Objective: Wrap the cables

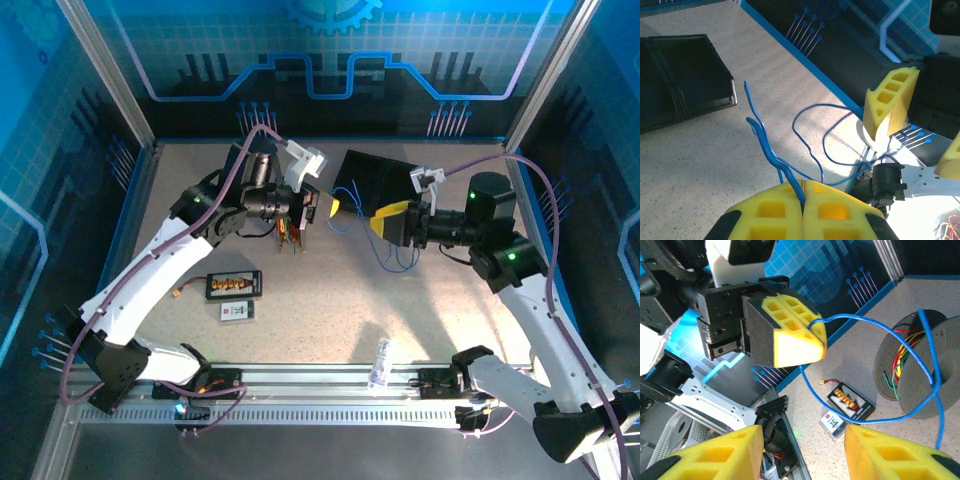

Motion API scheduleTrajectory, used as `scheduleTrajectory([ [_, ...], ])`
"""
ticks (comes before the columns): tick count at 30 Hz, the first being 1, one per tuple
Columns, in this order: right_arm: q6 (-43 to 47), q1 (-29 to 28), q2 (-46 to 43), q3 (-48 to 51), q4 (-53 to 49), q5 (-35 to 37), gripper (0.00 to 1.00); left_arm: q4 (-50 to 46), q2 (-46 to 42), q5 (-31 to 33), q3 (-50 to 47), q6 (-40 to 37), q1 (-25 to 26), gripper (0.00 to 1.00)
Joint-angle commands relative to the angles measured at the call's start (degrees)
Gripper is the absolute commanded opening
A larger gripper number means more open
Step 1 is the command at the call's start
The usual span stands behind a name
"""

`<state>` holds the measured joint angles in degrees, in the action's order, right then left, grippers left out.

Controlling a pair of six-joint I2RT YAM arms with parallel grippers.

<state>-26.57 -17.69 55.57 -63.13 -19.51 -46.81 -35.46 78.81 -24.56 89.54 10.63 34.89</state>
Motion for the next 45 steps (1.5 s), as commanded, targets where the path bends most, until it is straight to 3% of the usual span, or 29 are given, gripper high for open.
scheduleTrajectory([
  [1,4.04,-1.31,2.70,-1.61,-4.12,1.94,0.47,1.58,0.21,-1.97,2.29,1.23,0.41,0.00],
  [10,14.97,-2.38,11.20,-1.00,-11.28,13.47,0.47,0.77,0.57,-6.69,3.98,1.77,0.38,0.00],
  [21,15.14,-3.37,13.75,1.82,-5.02,9.02,0.47,2.36,0.63,-9.79,3.63,4.03,0.29,0.00],
  [33,10.84,-5.93,14.22,7.16,10.80,8.92,0.51,13.99,0.53,-18.19,-0.48,16.26,-0.81,0.00],
  [37,10.27,-7.16,14.72,7.85,13.73,10.38,0.56,18.13,0.07,-20.94,-2.11,19.65,-0.99,0.00],
  [45,8.85,-9.39,16.17,8.11,19.07,10.96,0.58,22.16,-0.23,-22.41,-4.16,22.89,-1.44,0.00],
])
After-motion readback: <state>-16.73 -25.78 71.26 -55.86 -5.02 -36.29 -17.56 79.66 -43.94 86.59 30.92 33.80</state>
